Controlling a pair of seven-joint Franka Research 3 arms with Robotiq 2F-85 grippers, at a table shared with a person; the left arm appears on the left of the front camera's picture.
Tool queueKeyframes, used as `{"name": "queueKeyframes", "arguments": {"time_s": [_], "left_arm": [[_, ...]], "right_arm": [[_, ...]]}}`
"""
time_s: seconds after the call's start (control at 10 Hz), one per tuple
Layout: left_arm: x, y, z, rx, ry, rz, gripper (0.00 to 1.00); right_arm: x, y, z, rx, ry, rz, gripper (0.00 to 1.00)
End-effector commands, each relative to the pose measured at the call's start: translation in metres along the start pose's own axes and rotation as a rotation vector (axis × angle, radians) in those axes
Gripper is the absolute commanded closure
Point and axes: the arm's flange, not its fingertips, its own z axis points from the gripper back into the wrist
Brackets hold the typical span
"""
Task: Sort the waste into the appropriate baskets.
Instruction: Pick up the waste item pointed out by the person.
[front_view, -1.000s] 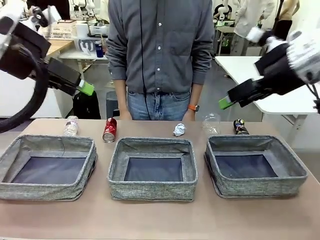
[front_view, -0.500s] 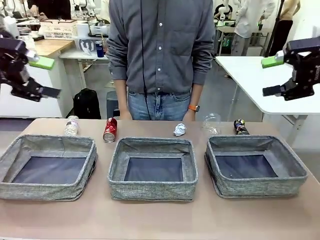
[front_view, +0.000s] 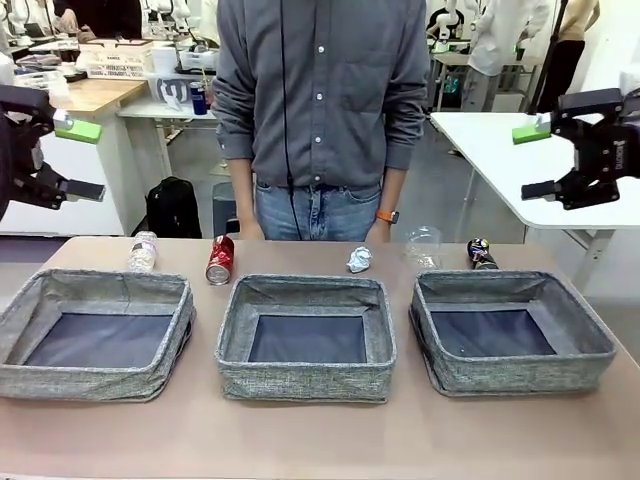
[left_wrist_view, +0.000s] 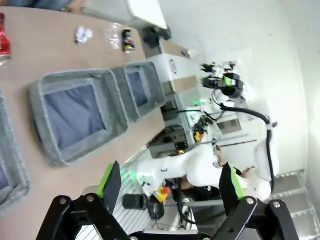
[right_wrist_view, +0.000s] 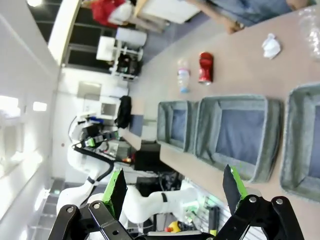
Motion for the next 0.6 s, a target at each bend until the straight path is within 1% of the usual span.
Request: {"name": "queueKeyframes", "arguments": {"time_s": [0.0,0.5], "left_arm": [[0.0015,-0.0005,0.0021,-0.059,0.009,-0.023,0.00],[0.0015,-0.0005,0.0021,-0.059,0.009,-0.023,0.00]], "right_arm": [[0.0006,0.0023,0.0034,0.042,0.005,0.010,0.00],[0.0006,0.0023,0.0034,0.042,0.005,0.010,0.00]]}}
